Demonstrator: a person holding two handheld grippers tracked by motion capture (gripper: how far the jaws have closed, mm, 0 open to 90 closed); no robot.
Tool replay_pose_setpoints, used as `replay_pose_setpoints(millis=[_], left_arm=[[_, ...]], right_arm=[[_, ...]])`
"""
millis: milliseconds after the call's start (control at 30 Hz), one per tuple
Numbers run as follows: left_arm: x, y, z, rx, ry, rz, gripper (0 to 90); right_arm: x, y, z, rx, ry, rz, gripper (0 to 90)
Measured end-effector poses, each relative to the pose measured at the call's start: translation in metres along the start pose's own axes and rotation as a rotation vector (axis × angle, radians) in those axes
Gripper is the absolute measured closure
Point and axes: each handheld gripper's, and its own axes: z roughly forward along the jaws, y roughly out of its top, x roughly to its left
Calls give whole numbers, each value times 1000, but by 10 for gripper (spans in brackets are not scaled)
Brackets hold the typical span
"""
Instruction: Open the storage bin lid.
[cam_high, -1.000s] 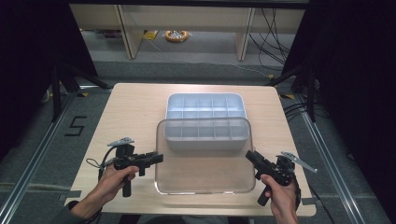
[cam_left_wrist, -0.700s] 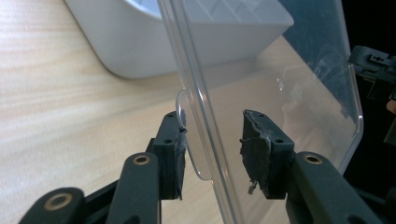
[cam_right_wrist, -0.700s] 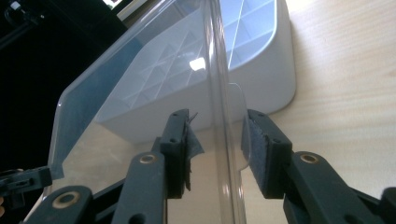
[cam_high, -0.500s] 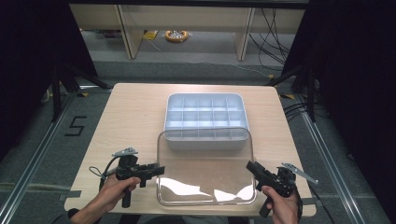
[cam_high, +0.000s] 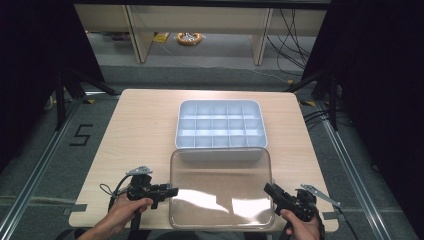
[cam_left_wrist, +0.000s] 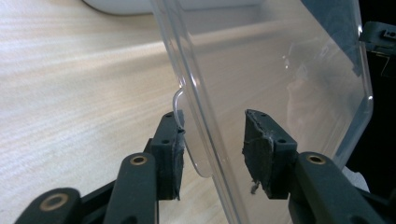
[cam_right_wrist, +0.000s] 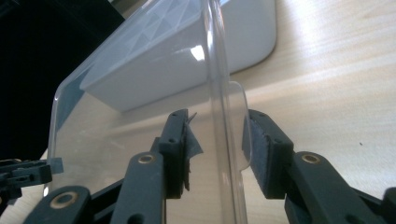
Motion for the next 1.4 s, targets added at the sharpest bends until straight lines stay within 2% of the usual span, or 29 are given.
replay_pose_setpoints(millis=[33, 67, 100, 133, 167, 233, 333, 367, 433, 467, 500, 533, 567, 600, 633, 667, 700, 733, 767, 800, 833, 900, 933, 1033, 1167, 1233, 1267, 1300, 1400], left_arm=[[0, -1, 0, 2, 1, 4, 569], [-1, -1, 0, 4, 2, 7, 569], [-2, -1, 0, 5, 6, 15, 568], [-2, -2, 0, 5, 5, 17, 568], [-2, -2, 0, 4, 6, 19, 568], [-4, -4, -1, 5, 9, 25, 567], [-5, -5, -2, 5, 9, 34, 568], [-6, -5, -2, 3, 13, 38, 569], [-6, -6, -3, 7, 11, 35, 569], [-6, -6, -3, 7, 11, 35, 570], [-5, -7, -3, 9, 4, 31, 570], [-4, -7, -3, 15, -5, 12, 569], [-3, -7, -2, 16, -7, 12, 569], [-2, -7, -1, 17, -4, 9, 569], [-2, -7, -1, 17, -4, 9, 567], [-2, -7, -1, 20, -4, 6, 567], [-1, -7, 1, 25, -6, -4, 565], [-1, -7, 1, 25, -6, -4, 560], [0, -8, 2, 32, -4, -5, 560], [1, -8, 3, 37, -8, -10, 550], [2, -10, 5, 57, -6, -20, 545], [3, -10, 6, 64, -9, -26, 544], [3, -10, 7, 60, -5, -27, 544], [4, -9, 10, 78, -6, -17, 526], [5, -9, 13, 91, 2, -19, 502], [4, -9, 15, 97, 12, -13, 491], [4, -9, 15, 98, 15, -9, 489], [4, -8, 15, 103, 13, -4, 488], [4, -8, 15, 98, 26, -5, 486]], right_arm=[[1, -2, -1, 20, -5, 25, 617], [1, -2, -1, 20, -5, 25, 617], [3, -3, -1, 37, -31, 50, 617], [0, -4, 0, 29, -43, 21, 616], [-1, -5, 1, 29, -26, 6, 616], [-3, -6, 0, 25, -30, -20, 614], [1, -7, -1, 40, -45, 10, 611], [-2, -7, 0, 40, -72, -33, 611], [-1, -8, -1, 40, -21, -6, 608], [-1, -8, -1, 40, -21, -6, 608], [-1, -9, 0, 50, -53, -14, 608], [1, -10, 1, 45, -38, 18, 607], [1, -10, 1, 54, -52, 12, 607], [-2, -9, 1, 55, -71, -32, 607], [-2, -10, 2, 56, -33, -7, 607], [-2, -10, 2, 56, -33, -7, 607], [-1, -11, 3, 75, -43, 24, 606], [-1, -11, 3, 75, -43, 24, 606], [-4, -11, 4, 78, -53, -6, 604], [-7, -12, 7, 56, -38, -28, 599], [-1, -13, 5, 98, -49, 58, 595], [-3, -14, 7, 87, -64, 41, 594], [-4, -14, 7, 90, -44, 41, 594], [-5, -13, 8, 119, -50, 86, 581], [-7, -13, 9, 121, -53, 68, 580], [-7, -13, 11, 143, -78, 97, 569], [-7, -12, 11, 142, -49, 103, 568], [-7, -12, 13, 140, -72, 85, 568], [-9, -12, 14, 136, -60, 67, 566]])
